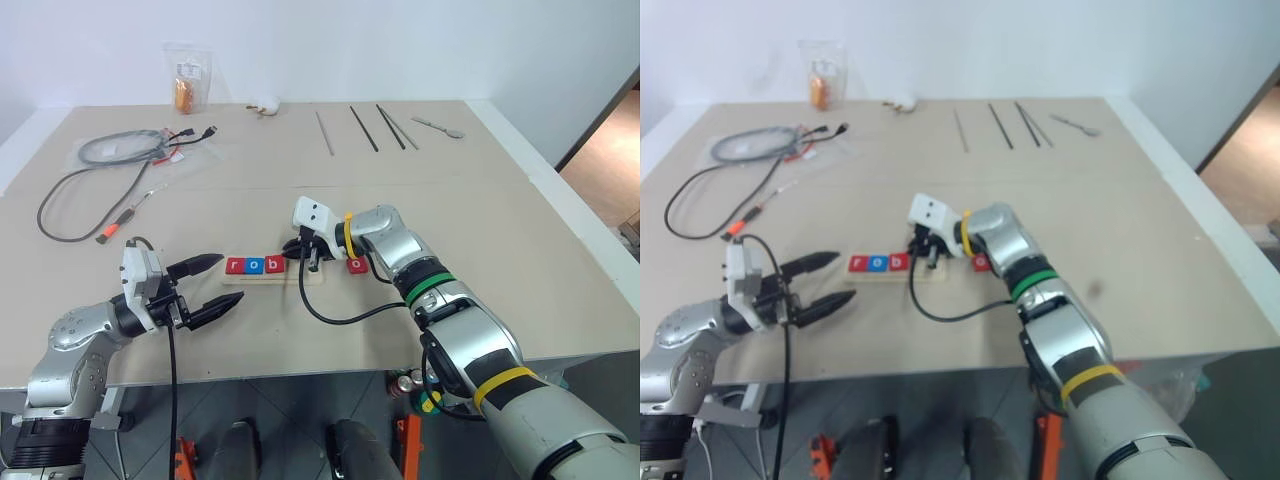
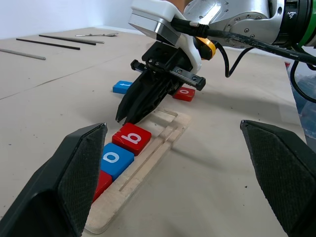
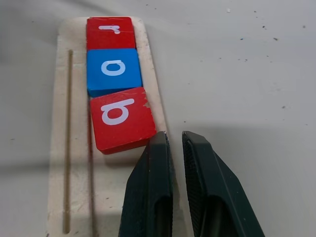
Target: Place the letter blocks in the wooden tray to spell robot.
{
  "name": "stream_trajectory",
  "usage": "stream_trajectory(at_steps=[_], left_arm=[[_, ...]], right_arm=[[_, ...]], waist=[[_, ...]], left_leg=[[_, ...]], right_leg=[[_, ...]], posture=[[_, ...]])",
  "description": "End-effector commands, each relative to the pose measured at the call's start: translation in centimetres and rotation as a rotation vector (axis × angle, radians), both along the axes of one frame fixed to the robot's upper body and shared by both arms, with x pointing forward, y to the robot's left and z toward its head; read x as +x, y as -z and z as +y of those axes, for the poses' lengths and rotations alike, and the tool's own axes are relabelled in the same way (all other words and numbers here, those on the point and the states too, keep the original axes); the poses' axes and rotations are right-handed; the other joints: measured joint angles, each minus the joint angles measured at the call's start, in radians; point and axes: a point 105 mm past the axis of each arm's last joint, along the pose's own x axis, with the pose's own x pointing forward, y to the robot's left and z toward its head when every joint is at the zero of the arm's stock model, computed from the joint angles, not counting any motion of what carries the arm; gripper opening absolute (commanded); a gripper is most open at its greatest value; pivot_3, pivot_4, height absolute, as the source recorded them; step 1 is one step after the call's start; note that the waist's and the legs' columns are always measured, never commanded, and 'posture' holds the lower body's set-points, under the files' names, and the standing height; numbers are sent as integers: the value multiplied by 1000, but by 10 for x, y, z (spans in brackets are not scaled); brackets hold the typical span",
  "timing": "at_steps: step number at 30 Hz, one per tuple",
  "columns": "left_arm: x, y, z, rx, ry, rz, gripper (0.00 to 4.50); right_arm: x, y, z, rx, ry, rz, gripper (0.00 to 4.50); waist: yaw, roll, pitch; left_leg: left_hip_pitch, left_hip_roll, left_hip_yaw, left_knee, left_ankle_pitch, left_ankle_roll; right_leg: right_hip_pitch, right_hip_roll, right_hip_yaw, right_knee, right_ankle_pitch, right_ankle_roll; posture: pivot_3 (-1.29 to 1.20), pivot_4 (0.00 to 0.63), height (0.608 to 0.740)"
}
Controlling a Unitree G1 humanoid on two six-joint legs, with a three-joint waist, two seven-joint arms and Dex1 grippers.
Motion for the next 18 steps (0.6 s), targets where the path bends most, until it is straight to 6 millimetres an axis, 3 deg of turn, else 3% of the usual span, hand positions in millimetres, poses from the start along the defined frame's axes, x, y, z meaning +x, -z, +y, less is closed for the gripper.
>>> stream_trajectory(at_steps=[1,9,12,16,18], left_arm=[[-2,-13,4,2,-7,-55,4500],[-2,-12,2,-3,2,-52,4500],[-3,-12,-2,-5,20,-49,4500],[-6,-13,-11,-2,63,-51,4500],[-6,-16,-18,1,93,-63,4500]], right_arm=[[1,-16,3,11,-26,-41,441],[5,-25,3,24,-10,-71,441],[19,-48,-17,66,65,-98,441],[24,-65,-45,98,103,-99,441],[26,-68,-70,117,148,-81,1017]], waist=[[0,0,0],[0,0,0],[0,0,0],[6,0,0],[6,0,0]], left_leg=[[0,0,0,0,0,0],[0,0,0,0,0,0],[0,0,0,0,0,0],[0,0,0,0,0,0],[0,0,0,0,0,0]], right_leg=[[0,0,0,0,0,0],[0,0,0,0,0,0],[0,0,0,0,0,0],[0,0,0,0,0,0],[1,0,0,0,0,0]], posture=[[0,150,740],[0,150,740],[0,150,740],[0,150,740],[0,150,740]])
